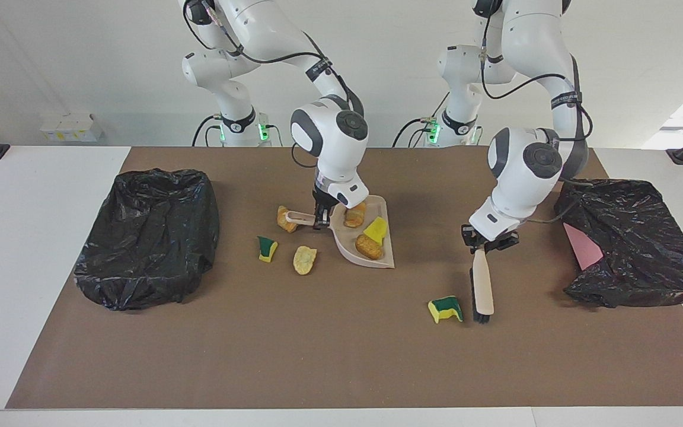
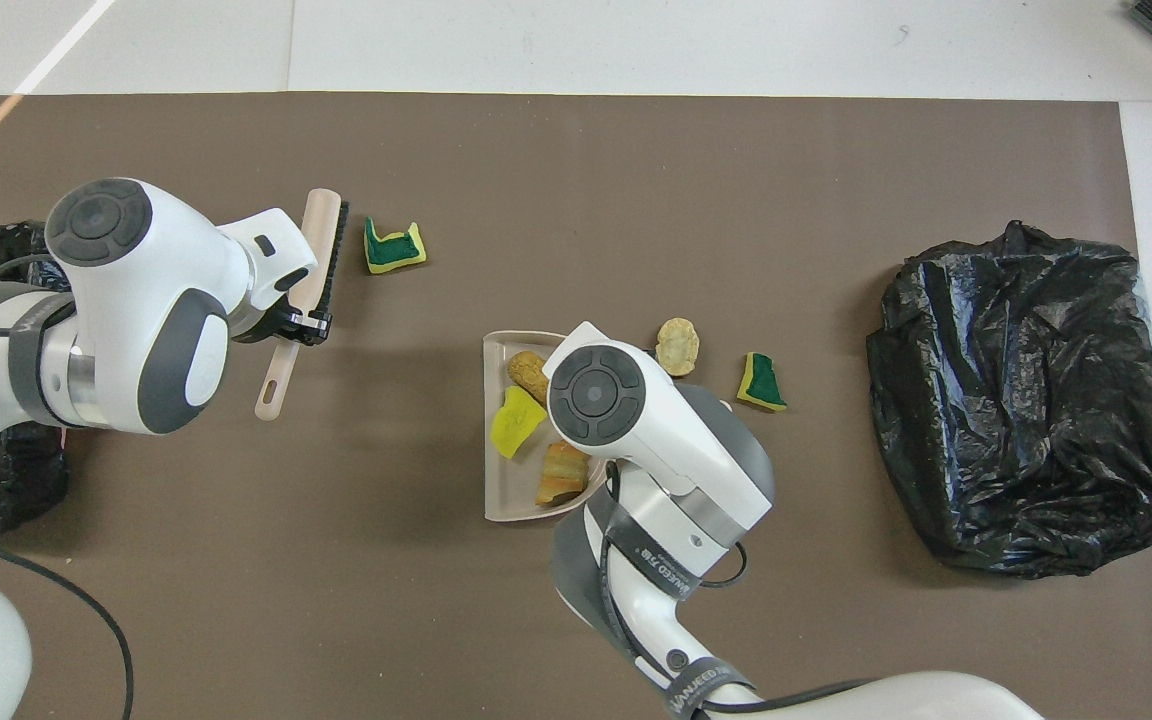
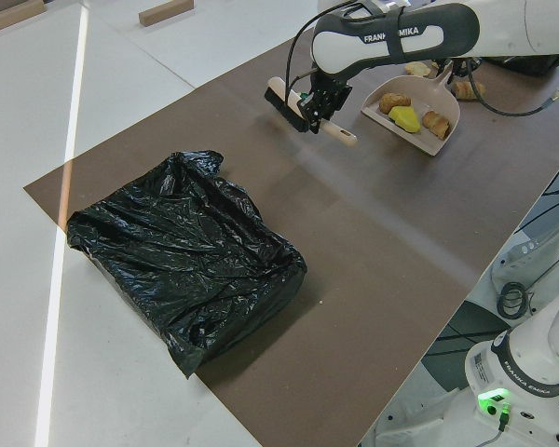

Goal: Sweep and dump trash in bin

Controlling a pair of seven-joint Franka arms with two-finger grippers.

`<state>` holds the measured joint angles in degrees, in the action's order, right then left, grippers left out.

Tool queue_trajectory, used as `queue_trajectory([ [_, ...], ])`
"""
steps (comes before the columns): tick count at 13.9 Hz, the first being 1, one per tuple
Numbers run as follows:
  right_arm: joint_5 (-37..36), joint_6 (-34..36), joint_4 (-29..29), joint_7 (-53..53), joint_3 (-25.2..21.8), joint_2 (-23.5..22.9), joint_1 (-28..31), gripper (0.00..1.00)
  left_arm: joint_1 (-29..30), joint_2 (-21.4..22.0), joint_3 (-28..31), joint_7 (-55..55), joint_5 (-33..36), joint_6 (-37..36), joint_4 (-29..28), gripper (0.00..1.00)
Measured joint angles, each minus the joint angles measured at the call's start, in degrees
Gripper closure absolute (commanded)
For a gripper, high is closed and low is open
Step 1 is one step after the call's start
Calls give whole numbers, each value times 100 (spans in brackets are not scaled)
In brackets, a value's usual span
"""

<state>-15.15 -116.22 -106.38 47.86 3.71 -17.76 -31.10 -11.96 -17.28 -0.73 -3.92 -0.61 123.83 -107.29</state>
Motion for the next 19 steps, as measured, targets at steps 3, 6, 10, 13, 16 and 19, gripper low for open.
queue_trajectory([
  [3, 3, 33, -50, -171, 1, 26, -5, 100, 0, -305, -38, -521, 31, 120, 122, 100],
  [6, 4, 85, -115, -425, 14, 78, -8, 100, -15, -243, -89, -1091, 40, -342, 147, 100],
  [10, 5, 106, -148, -503, 20, 100, -8, 100, -82, 96, -151, -1791, 42, -1214, -31, 100],
  [13, 5, 111, -152, -505, 20, 104, -13, 100, -538, 477, -211, -1799, -143, -1293, -604, 100],
  [16, 5, 113, -155, -508, 20, 107, -14, 100, -1076, 772, -229, -1473, -677, -1286, -1013, 100],
  [19, 5, 127, -156, -513, 20, 110, -17, 100, -1490, 846, -234, -546, -768, -1161, -1074, 100],
])
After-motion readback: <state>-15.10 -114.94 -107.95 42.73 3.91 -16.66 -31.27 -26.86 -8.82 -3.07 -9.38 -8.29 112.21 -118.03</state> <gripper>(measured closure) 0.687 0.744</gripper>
